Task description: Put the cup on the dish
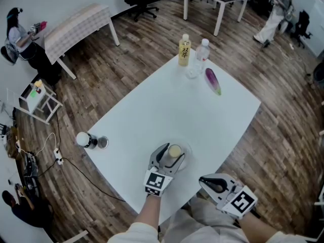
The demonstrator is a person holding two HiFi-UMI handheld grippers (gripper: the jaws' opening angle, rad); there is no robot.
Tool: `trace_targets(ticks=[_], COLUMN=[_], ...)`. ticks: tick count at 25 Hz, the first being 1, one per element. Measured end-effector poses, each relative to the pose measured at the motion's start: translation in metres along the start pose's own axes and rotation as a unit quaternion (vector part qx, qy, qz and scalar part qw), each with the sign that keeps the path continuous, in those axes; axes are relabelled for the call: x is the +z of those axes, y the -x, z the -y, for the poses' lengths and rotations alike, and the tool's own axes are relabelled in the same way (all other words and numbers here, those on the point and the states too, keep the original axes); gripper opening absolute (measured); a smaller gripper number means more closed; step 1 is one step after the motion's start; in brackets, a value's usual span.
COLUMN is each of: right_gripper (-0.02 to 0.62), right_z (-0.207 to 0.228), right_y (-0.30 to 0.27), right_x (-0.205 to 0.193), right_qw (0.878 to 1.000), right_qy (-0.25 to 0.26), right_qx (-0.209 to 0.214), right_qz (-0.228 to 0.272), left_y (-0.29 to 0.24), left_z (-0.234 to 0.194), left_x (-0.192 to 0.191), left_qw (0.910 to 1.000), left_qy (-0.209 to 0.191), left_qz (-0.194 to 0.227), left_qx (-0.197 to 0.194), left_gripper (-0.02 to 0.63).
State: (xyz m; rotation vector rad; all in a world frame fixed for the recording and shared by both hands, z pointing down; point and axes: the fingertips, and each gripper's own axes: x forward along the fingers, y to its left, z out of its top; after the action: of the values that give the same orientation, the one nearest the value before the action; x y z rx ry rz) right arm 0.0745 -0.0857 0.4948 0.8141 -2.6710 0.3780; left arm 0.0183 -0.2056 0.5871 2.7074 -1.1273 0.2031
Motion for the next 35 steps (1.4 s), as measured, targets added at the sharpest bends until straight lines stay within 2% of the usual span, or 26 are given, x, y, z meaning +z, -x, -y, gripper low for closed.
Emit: trace_targets(ticks=[4,19,27,35], right_gripper=[0.034,0.034,0.032,0.034], right_z=[-0.001,-0.011,-0.02,-0.024], right_y=[0.0,0.001,0.0,0.001], right_x=[0.002,0.012,0.019,0.021], right_qw=[1.0,1.0,0.999,0.999], right_qy=[0.003,0.01,0.015,0.017], right_qx=[0.004,0.009,0.011,0.01], right_qz=[0.005,0.026,0.04,0.046], left_y=[0.002,0.025,0.04,0.051], left_z=[0.001,0.01,0.023,0.038], left_x=[0.006,0.03,0.045,0.05], left_qw=[1.0,0.9996,0.9992,0.9992], left_qy=[-0.003,-0.005,-0.015,-0.018], left_qz=[0.002,0.026,0.037,0.028], left_qx=[-0.001,0.005,-0.002,-0.02], left_gripper=[0.303,0.3,0.169,0.035])
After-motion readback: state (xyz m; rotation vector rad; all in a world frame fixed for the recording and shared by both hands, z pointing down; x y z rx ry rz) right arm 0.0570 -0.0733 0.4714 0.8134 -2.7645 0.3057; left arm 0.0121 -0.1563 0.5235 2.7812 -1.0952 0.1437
